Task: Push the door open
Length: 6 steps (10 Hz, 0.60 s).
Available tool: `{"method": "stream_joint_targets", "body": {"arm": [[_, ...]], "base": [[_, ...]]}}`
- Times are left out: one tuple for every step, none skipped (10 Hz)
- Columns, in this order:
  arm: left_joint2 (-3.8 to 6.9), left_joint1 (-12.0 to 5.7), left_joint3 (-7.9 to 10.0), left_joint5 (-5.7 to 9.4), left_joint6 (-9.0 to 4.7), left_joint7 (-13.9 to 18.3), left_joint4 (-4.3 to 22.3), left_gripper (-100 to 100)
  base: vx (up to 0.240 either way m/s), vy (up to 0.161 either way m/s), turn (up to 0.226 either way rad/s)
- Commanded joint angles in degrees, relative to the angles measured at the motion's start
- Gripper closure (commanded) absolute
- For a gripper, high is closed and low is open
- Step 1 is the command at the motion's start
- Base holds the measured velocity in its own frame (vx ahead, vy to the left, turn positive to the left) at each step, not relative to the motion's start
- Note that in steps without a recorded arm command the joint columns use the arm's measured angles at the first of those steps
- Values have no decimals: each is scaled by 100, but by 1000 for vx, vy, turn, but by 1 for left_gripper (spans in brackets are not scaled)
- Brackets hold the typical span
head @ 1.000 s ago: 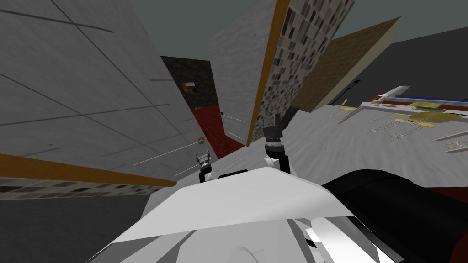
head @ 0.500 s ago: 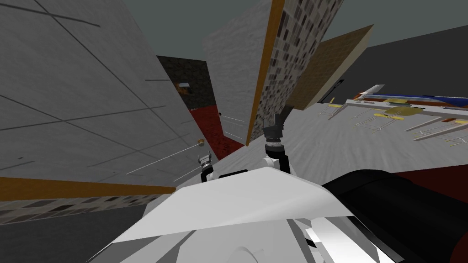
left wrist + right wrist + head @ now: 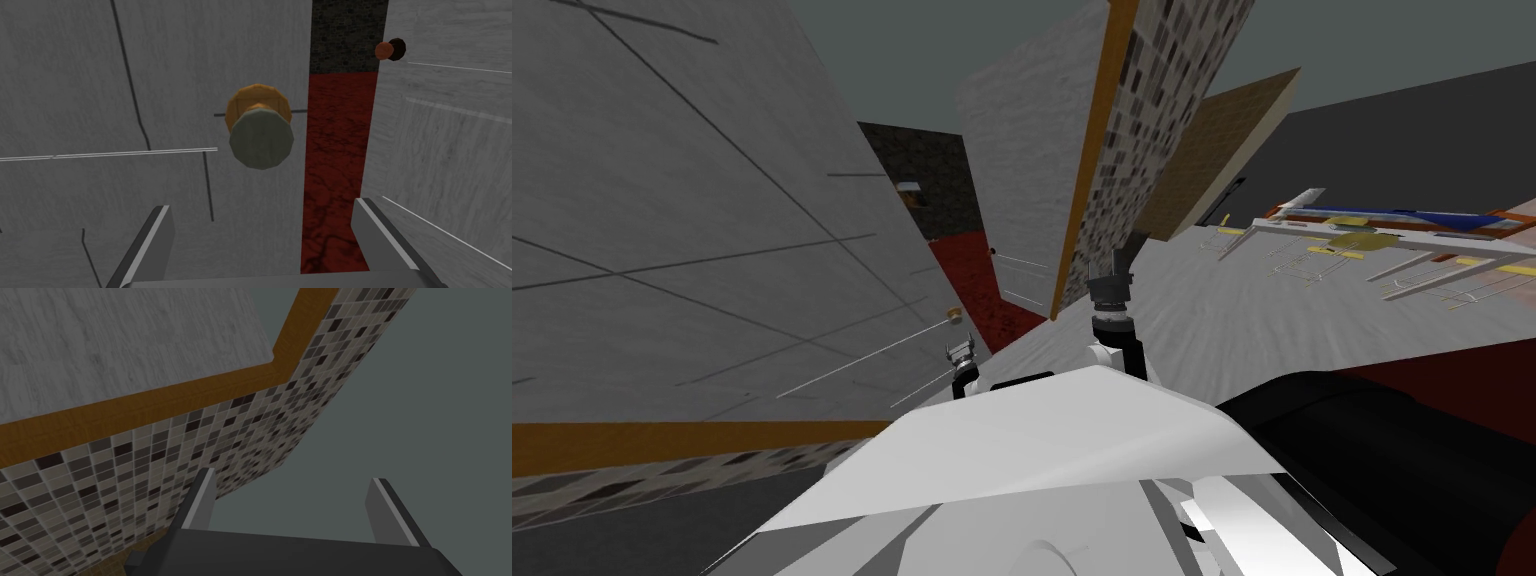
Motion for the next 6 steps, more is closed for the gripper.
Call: {"method": "stream_joint_targets", "body": {"arm": [[69,-39,7,5,-34,39,82,-100],[104,-43,17,13,-36,54,95,-100],[126,-48,26,22,-39,70,109,-100],[133,-53,36,30,-42,85,123,-100],[124,-58,46,38,-44,100,136,-100],[103,-62,54,45,-47,114,148,-100]], "base": [[165,64,-29],[172,57,-20],[182,85,-20],[187,78,-30],[197,107,-19],[219,100,-27]]}}
